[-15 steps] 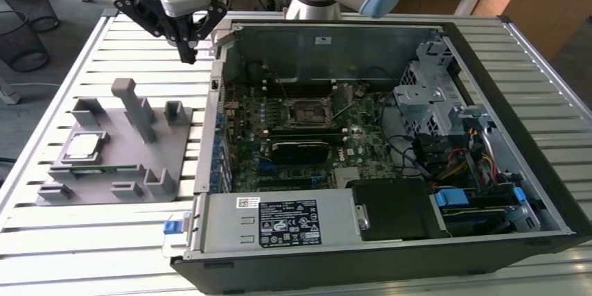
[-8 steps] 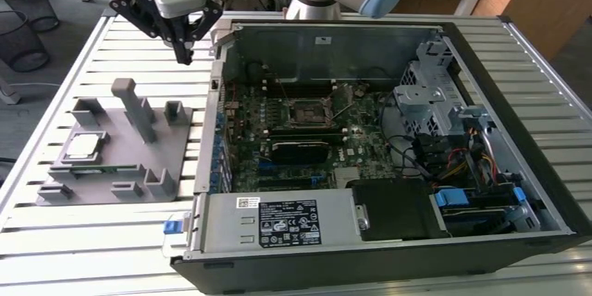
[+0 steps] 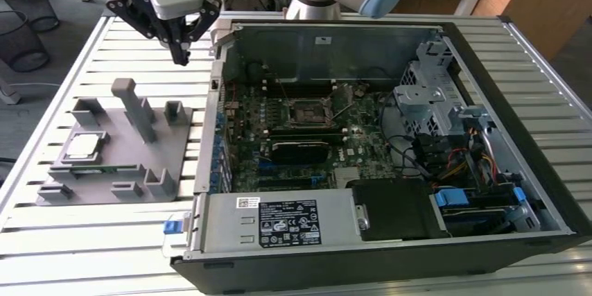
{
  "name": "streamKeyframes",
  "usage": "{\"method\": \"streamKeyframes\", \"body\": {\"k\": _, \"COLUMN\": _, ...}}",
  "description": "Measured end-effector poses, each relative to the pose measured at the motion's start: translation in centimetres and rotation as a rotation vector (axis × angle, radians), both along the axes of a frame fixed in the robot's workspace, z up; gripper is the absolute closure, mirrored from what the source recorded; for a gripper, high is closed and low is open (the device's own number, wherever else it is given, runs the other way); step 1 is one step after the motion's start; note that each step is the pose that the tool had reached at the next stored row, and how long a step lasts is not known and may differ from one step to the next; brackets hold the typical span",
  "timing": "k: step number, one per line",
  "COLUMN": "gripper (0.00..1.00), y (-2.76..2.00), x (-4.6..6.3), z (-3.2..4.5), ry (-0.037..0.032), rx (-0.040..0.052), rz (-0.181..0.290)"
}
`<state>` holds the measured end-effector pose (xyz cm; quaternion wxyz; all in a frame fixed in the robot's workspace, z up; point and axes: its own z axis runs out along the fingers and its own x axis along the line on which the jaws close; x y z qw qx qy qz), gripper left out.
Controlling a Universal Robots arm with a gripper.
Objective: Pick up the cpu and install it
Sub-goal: 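Reach for the cpu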
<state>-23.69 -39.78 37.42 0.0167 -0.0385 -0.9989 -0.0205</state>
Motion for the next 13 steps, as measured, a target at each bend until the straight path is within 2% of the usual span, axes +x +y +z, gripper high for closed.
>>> {"method": "streamKeyframes", "body": {"k": 5, "gripper": 0.89, "y": 0.00, "x": -0.3, "z": -0.08, "ry": 0.0033, "rx": 0.0001, "rz": 0.000}}
{"method": "streamKeyframes", "body": {"k": 13, "gripper": 0.89, "y": 0.00, "x": -1.4, "z": -0.22, "ry": 0.0038, "rx": 0.0000, "rz": 0.000}}
